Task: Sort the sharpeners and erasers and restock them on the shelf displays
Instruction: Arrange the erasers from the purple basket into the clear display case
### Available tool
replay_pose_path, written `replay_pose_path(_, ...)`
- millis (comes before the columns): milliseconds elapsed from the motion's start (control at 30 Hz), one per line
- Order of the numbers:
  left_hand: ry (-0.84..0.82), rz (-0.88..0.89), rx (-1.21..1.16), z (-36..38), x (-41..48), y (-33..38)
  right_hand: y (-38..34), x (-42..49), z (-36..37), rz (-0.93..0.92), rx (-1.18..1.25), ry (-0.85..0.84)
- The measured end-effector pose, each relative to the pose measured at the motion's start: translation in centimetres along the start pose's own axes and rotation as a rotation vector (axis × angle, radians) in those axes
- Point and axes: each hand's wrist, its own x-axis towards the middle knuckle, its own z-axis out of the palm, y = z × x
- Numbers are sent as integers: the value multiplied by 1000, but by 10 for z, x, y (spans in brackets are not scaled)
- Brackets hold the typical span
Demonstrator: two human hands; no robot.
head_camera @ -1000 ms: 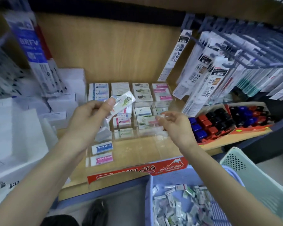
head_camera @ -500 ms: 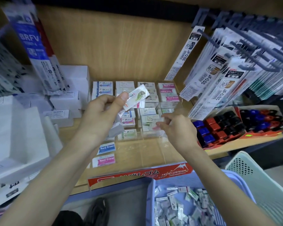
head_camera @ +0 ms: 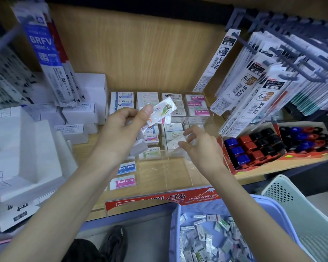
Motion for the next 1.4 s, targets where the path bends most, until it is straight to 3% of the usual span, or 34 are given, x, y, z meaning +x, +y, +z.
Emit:
replay_pose_path(67, -2, -4, 3, 0, 1, -1, 2, -1, -1, -14, -63, 13)
replay_pose_path(167, -32, -22, 15, 1, 3, -4, 9, -4, -4, -26, 94, 61)
replay_pose_path(333, -65, -20, 38, 1, 1, -8, 4, -18, -3, 160, 837, 42)
replay_pose_path(467, -42, -37, 32, 0, 1, -7, -2, -31, -4, 156, 1097, 32)
replay_pose_path(633, -24, -43, 36, -2, 1, -6, 3, -41, -7, 145, 1036, -26)
replay_pose_path(767, 39, -40, 60, -10, 5, -6, -1, -44, -4, 363, 1248, -83)
replay_pose_path(933, 121, -66, 16, -19, 9, -5, -8, -44, 2, 601, 1347, -94)
replay_pose_path(1167, 84, -82, 18, -11, 11, -6, -6, -37, -12, 759, 1646, -60)
replay_pose_path(1267, 98, -87, 16, -13, 13, -4, -6, -37, -10, 743, 1585, -38)
replay_pose_path(1400, 150, -109, -11, -26, 15, -3, -15, -34, -2, 620, 1179, 0)
